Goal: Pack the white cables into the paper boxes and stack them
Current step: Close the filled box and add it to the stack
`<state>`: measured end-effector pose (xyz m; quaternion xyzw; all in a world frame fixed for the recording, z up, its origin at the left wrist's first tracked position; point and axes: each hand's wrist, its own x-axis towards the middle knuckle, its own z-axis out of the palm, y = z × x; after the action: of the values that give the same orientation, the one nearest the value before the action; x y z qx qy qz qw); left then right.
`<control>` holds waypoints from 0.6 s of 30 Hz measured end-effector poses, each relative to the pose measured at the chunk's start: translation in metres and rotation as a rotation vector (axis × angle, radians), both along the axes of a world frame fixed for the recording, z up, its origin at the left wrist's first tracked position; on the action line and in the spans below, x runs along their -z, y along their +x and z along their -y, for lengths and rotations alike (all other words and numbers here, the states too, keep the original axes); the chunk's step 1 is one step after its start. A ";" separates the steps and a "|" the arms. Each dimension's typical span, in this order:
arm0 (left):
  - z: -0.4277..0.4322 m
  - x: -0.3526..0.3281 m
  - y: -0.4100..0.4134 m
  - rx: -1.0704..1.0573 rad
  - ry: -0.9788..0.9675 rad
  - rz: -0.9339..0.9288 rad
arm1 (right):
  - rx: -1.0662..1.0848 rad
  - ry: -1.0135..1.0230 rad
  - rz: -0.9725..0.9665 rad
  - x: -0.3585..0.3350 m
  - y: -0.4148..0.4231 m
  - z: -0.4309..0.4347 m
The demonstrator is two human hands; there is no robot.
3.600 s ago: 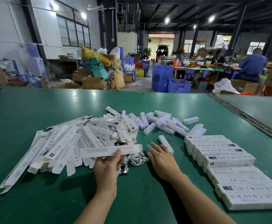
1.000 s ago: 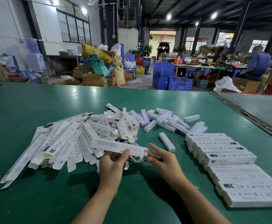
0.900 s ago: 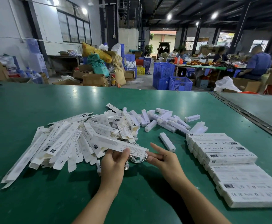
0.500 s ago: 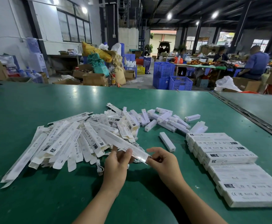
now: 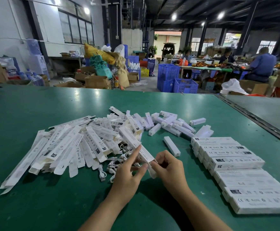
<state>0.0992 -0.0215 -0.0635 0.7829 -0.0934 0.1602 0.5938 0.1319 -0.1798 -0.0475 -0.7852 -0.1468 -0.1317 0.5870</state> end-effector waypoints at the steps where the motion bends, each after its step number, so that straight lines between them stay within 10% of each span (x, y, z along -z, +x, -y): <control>1: 0.000 0.000 0.000 -0.003 0.013 0.000 | -0.009 0.002 0.010 -0.001 -0.001 0.000; 18: -0.004 0.003 0.005 -0.054 -0.006 0.012 | -0.119 -0.214 0.377 -0.004 -0.006 -0.005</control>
<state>0.1046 -0.0175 -0.0667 0.7824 -0.0755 0.1812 0.5910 0.1256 -0.1749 -0.0432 -0.7944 -0.3131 -0.2247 0.4694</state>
